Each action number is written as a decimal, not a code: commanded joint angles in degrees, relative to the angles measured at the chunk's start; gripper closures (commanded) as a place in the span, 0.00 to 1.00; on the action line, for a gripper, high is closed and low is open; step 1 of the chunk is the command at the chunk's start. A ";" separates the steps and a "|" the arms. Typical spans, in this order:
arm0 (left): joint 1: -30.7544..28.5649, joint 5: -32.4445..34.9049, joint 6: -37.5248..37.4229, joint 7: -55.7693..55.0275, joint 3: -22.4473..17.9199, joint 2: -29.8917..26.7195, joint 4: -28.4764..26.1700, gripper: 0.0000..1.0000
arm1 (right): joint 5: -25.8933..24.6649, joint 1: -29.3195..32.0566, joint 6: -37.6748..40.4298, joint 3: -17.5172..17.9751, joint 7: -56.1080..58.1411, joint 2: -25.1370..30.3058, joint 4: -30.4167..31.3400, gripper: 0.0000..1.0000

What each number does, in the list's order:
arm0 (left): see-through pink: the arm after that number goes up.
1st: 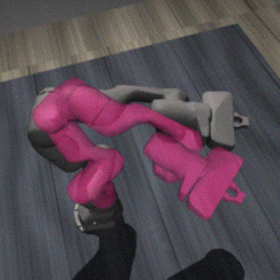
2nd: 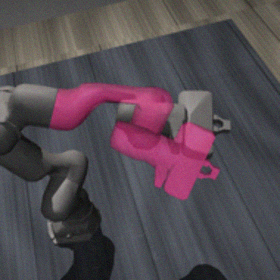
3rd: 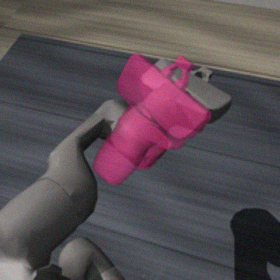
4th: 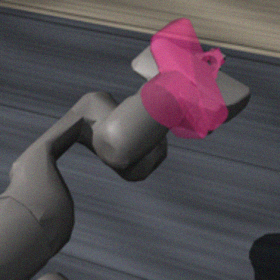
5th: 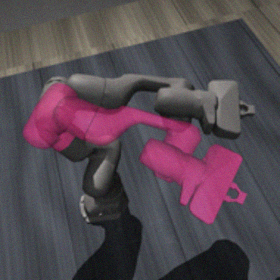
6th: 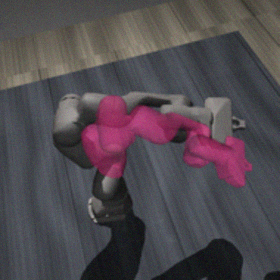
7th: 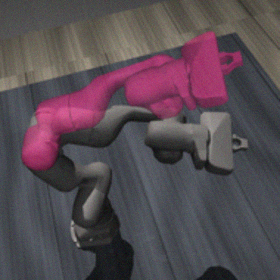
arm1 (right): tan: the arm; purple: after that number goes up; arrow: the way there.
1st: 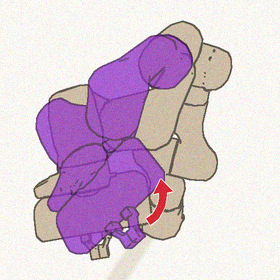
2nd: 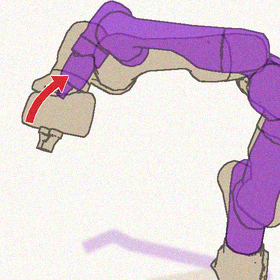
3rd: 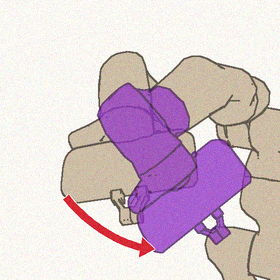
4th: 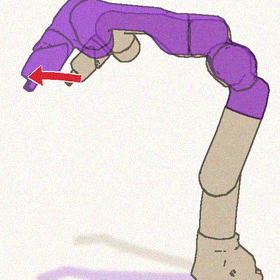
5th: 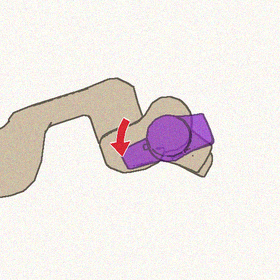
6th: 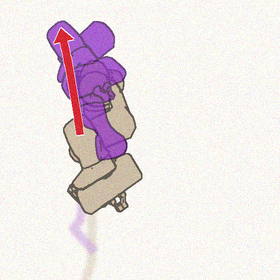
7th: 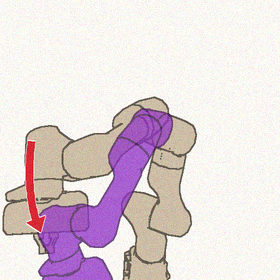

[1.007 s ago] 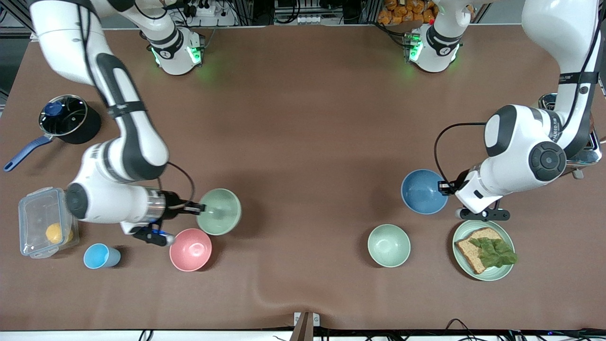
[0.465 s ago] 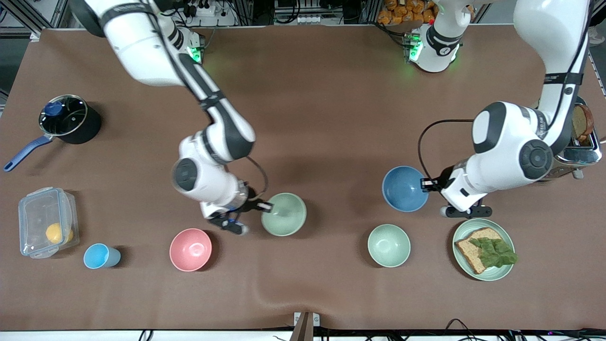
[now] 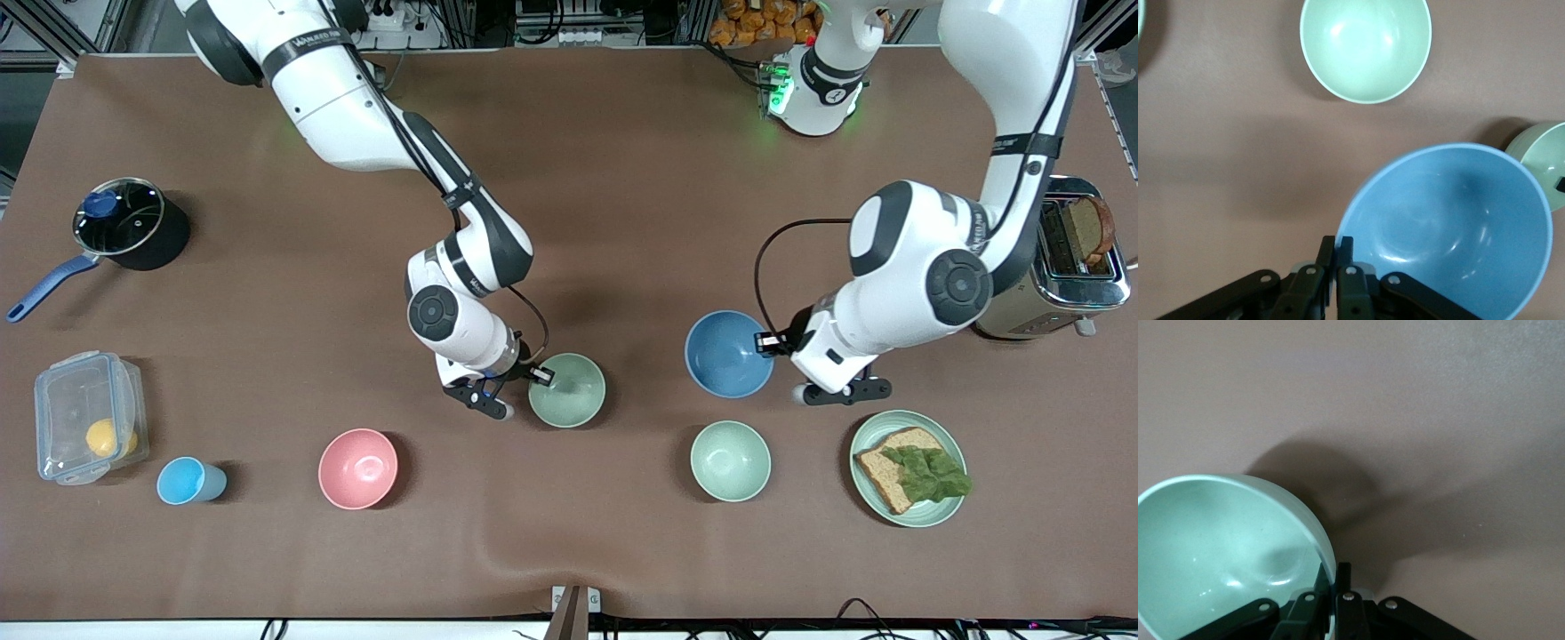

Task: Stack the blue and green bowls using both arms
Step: 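Lower the green bowl onto the table with the right gripper and open it, then move the blue bowl over the green bowl with the left gripper and lower it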

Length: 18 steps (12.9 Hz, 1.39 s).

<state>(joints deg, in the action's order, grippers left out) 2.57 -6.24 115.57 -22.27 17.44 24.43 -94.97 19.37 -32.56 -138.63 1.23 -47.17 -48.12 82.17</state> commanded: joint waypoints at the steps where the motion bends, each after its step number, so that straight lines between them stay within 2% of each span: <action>1: 2.78 -0.96 -0.35 -3.64 -0.21 1.58 1.54 1.00 | -1.09 0.39 0.73 -0.79 -4.49 1.09 -1.49 0.00; 6: 3.23 -1.14 -0.26 -4.36 -0.21 2.81 3.56 1.00 | -0.39 1.71 6.18 -4.12 -18.72 6.20 -2.54 0.00; 9: 5.50 -0.96 -0.26 -5.93 -0.21 5.44 7.07 1.00 | -0.21 2.59 4.96 -3.95 -32.25 3.92 -3.86 0.00; 13: 8.06 -0.70 0.61 -8.05 -0.30 9.05 10.86 1.00 | 1.62 2.68 3.90 -3.95 -35.17 1.63 -3.86 0.00; 18: 12.54 -0.61 7.90 -11.30 -0.73 13.79 13.05 1.00 | 2.42 2.24 -3.03 -3.95 -40.90 -1.62 -3.86 0.00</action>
<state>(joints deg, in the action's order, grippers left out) 12.87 -6.25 122.00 -31.98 17.39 35.40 -85.43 20.29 -30.27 -139.45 -3.07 -86.76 -48.04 79.10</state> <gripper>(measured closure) 0.952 0.000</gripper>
